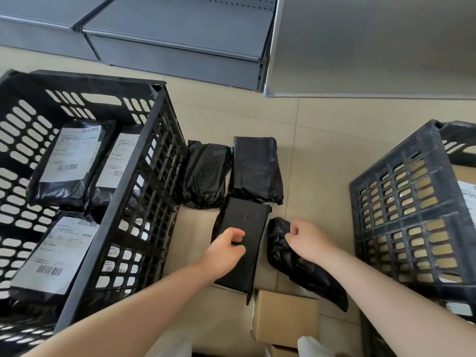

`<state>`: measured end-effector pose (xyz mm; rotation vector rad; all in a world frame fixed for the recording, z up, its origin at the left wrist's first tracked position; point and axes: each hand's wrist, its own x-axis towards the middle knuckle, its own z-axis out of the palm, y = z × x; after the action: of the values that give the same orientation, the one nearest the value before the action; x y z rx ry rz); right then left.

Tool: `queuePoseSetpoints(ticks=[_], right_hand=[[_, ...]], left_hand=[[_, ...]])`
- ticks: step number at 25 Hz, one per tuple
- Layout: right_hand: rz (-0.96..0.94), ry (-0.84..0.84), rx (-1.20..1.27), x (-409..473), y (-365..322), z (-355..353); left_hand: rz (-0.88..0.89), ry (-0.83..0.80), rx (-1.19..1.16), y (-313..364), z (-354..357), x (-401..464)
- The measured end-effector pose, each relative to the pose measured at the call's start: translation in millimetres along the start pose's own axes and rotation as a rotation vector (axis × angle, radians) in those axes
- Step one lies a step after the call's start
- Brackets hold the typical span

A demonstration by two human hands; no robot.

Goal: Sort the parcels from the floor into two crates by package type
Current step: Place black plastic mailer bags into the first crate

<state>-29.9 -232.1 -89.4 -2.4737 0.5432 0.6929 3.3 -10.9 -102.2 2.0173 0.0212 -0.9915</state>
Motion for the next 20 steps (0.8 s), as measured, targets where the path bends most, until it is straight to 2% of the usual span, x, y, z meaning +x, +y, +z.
queuePoseSetpoints(ticks=[3,8,13,17,20], right_hand=[[0.066,0.144,0.207,3.8,1.1,-15.4],[0.214,0.218,0.646,12.5,-11.5,-31.2],[0.432,0.075,1.119,4.9,-41.5,-38.4],[0.438,0.002,1.312,-4.0,-52.7,-42.2],[0.407,-0.043,1.380,-6.0,-47.7,-44.6]], left_hand=[[-0.034,-0.041,-0.031,-4.3,4.8,-6.9],[-0.044,-0.068,-0.066,-0.2,4.7,-8.6],[-0.060,-0.106,-0.219,10.9,5.7,-8.2],[-0.085,-0.186,-0.512,17.5,4.3,-11.9],[-0.052,-0.235,-0.636,20.7,0.0,-16.1]])
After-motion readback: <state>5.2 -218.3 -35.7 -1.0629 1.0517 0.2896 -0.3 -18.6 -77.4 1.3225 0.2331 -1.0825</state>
